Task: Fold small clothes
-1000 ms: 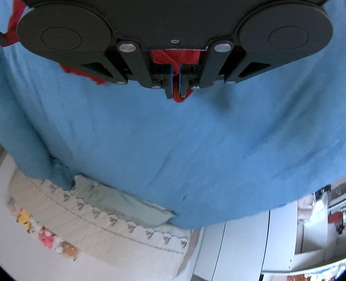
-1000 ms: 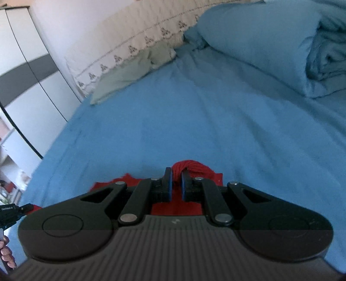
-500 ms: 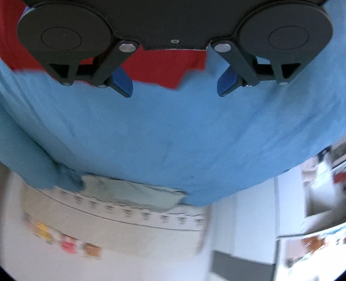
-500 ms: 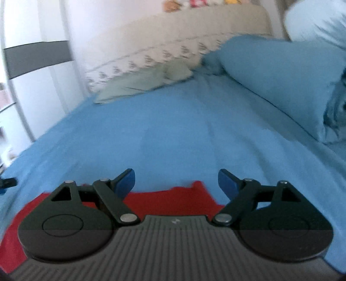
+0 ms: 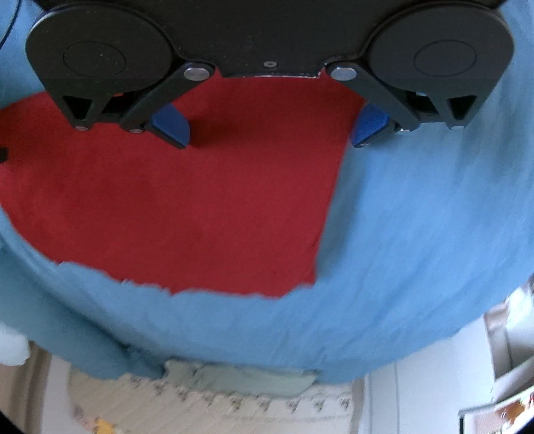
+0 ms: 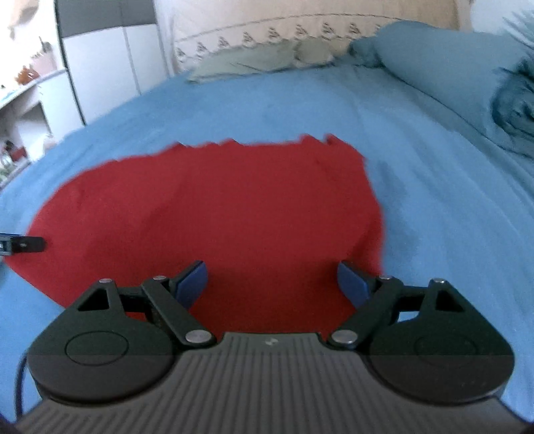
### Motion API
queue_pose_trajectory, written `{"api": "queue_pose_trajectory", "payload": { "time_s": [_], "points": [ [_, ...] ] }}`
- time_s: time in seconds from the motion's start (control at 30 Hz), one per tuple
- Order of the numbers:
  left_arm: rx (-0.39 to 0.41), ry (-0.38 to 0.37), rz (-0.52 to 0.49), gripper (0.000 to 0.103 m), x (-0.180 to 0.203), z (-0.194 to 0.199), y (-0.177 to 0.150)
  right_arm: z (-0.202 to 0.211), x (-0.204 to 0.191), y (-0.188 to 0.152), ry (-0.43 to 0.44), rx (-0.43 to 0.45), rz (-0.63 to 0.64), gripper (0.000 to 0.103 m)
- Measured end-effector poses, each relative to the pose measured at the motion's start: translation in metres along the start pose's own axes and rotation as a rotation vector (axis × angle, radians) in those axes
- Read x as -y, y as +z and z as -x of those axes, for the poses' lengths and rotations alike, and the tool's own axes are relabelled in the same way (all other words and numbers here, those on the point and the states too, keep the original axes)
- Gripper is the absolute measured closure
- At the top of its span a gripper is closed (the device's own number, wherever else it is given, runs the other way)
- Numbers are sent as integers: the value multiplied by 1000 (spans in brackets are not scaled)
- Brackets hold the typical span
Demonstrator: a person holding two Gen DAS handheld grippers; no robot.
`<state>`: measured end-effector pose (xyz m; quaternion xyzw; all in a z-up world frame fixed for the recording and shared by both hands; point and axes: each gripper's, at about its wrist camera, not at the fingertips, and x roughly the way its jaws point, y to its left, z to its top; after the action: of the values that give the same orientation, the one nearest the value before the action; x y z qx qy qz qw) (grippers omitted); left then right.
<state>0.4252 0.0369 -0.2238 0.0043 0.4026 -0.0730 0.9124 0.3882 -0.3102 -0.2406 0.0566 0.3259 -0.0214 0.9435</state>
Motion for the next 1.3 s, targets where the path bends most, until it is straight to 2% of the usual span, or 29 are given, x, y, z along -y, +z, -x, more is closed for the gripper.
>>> {"api": "queue_pose_trajectory", "payload": {
  "time_s": [0.07,0.2,0.33,0.47,0.6,0.7,0.8,0.97,1.13,1.3],
  "points": [
    [0,-18,14,0,-8,2,-6,3,10,-8,-34,1,-16,3],
    [-2,20,10,0,-11,16,-3,16,26,-13,-78,-12,-54,2],
    [70,20,-1,0,-7,52,2,54,47,-8,-75,25,-123,2],
    [140,-21,-51,0,23,85,15,96,49,-4,-59,27,-117,2],
    [132,-69,-57,0,59,89,17,110,42,-15,17,-39,-190,4],
    [110,-81,-67,0,81,81,12,107,30,-26,-1,-48,-216,6],
    [101,-100,-82,0,98,72,11,98,26,-34,-2,-50,-302,9],
    [78,-137,-54,0,113,63,12,75,27,-42,-22,-40,-447,26],
    [75,-154,-57,0,122,54,17,63,42,-43,-13,19,-624,26],
    [90,-157,-54,0,127,42,36,49,49,-38,-30,64,-689,32]
  ]
}}
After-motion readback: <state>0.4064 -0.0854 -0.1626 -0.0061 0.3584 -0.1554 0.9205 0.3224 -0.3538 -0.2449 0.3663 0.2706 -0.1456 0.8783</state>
